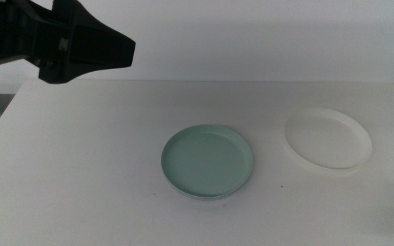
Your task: Stack the three bowls on top of each other.
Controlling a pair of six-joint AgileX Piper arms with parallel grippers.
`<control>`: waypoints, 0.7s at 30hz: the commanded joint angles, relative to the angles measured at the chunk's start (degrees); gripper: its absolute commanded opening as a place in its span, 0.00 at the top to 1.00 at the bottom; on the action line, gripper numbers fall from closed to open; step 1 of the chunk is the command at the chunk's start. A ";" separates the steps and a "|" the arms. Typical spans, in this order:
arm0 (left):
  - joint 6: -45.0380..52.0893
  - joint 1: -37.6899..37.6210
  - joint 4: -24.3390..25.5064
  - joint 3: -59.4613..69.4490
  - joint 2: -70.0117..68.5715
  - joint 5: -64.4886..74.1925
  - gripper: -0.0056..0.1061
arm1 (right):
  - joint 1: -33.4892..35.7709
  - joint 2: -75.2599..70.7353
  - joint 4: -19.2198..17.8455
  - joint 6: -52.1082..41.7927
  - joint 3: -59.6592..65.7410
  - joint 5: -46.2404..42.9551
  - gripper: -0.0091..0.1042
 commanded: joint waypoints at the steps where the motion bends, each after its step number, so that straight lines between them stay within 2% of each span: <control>1: -0.34 -0.13 -0.02 -0.39 -0.09 -0.69 0.11 | -0.21 -0.25 0.63 2.77 0.24 -3.32 0.22; 7: -0.34 -0.03 -0.02 -0.39 -0.09 -0.68 0.11 | -0.21 -0.25 1.69 4.05 0.24 -7.18 0.22; 8: -0.34 -0.03 -0.02 -0.39 -0.09 -0.68 0.11 | -0.21 -0.25 0.55 2.98 0.24 -9.01 0.22; 10: -0.34 -0.03 -0.02 -0.39 -0.09 -0.68 0.11 | -0.25 -0.25 3.25 7.35 0.24 -7.71 0.22; 11: -0.34 -0.03 -0.02 -0.39 -0.09 -0.68 0.11 | -0.35 -0.25 4.37 10.68 -1.54 -3.72 0.22; 12: -0.34 -0.02 -0.02 -0.39 -0.09 -1.02 0.11 | -0.35 0.96 3.78 13.31 -3.78 0.66 0.22; 16: -0.34 -0.02 0.12 -0.39 0.00 -1.76 0.11 | -0.18 15.60 -1.11 23.22 -14.91 7.79 0.22; 19: -0.34 -0.02 0.26 -0.39 -0.20 -1.76 0.11 | -0.18 30.18 0.67 15.26 -30.54 25.58 0.22; 21: -0.34 -0.02 0.26 -0.39 -0.20 -1.76 0.11 | -0.18 38.52 -0.17 9.45 -40.78 39.51 0.22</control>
